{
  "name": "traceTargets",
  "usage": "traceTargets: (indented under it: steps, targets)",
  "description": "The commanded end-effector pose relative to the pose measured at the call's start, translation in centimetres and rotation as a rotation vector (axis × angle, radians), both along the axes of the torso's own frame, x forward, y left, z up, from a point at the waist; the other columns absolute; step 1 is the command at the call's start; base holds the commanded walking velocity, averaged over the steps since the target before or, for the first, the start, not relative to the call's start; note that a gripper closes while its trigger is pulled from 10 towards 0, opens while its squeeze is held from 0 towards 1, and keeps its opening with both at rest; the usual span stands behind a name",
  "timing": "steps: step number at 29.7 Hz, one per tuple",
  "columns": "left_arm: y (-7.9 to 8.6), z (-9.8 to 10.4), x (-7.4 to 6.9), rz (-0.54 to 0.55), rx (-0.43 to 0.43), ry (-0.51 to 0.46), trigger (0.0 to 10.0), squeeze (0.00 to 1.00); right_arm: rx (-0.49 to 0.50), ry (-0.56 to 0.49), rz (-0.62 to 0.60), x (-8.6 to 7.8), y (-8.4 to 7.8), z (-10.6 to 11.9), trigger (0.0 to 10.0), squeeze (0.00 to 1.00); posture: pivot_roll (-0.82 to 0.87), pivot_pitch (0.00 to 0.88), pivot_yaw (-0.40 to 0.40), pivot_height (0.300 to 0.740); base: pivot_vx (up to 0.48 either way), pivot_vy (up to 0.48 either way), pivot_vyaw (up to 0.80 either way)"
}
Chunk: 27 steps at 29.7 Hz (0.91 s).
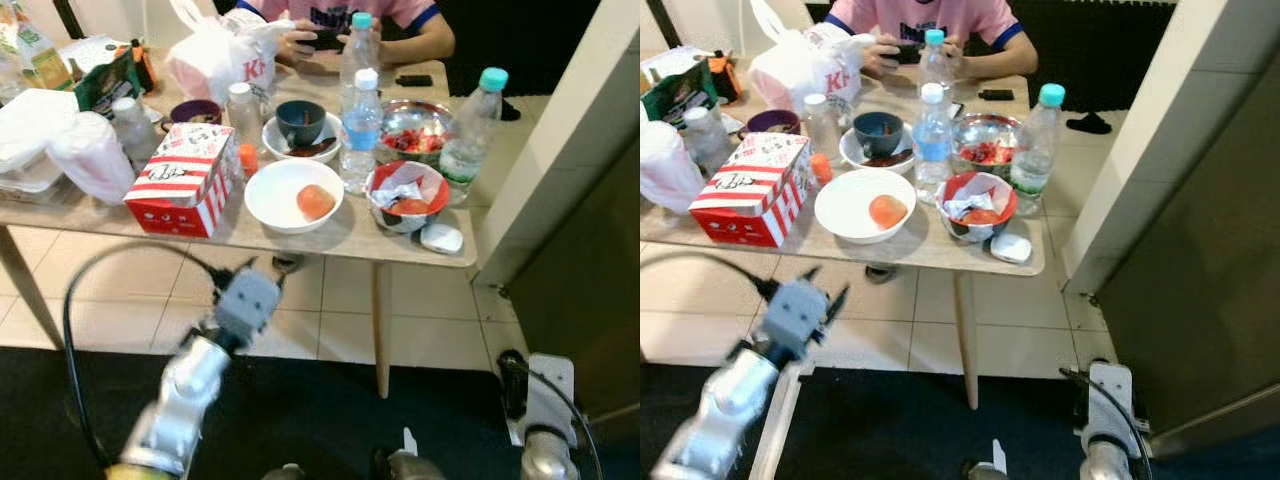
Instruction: Restocking fridge
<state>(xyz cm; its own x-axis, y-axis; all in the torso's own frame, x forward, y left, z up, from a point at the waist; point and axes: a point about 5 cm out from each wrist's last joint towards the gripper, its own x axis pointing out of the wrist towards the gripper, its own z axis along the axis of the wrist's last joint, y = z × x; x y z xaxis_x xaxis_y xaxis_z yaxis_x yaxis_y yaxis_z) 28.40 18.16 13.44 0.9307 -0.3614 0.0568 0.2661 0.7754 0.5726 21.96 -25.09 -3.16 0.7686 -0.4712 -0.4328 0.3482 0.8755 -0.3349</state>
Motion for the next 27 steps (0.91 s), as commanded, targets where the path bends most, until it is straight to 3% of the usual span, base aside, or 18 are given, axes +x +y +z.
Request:
traceTargets:
  steps: [1,4,8,12,15,20,27]
  targets:
    - [1.2,-0.6,0.3,-0.004,0.052,0.072,10.0,0.0,-0.002,-0.03,0.011,0.4,0.1,0.4,10.0,0.0,-0.03,0.139,0.001,0.727,0.0,0.0,0.0]
    - [1.7,0.2,0.9,-0.022,0.064,0.077,10.0,0.0,-0.007,-0.069,0.009,1.1,0.0,1.0,10.0,0.0,-0.04,0.14,0.002,0.727,0.0,0.0,0.0]
    - [2.7,0.9,1.4,-0.04,0.2,0.093,10.0,0.0,-0.005,-0.105,-0.004,1.7,-0.5,1.7,10.0,0.0,-0.03,0.14,0.002,0.727,0.0,0.0,0.0]
    - [4.2,2.6,2.2,-0.031,0.238,0.082,10.0,0.0,-0.015,-0.144,-0.007,2.3,-0.9,2.4,10.0,0.0,-0.03,0.14,0.002,0.727,0.0,0.0,0.0]
    - [4.5,3.1,2.5,-0.057,0.28,0.081,10.0,0.0,-0.018,-0.158,-0.02,2.5,-1.3,2.8,10.0,0.0,-0.03,0.139,0.001,0.727,0.0,0.0,0.0]
    - [4.6,4.2,3.9,-0.124,0.354,0.092,10.0,0.0,-0.022,-0.188,-0.024,3.2,-1.7,3.5,10.0,0.0,-0.04,0.138,0.002,0.727,0.0,0.0,0.0]
    - [3.0,5.1,6.6,-0.253,0.478,0.171,10.0,0.0,-0.013,-0.192,-0.016,3.3,-1.2,3.4,10.0,0.0,-0.04,0.141,0.002,0.727,0.0,0.0,0.0]
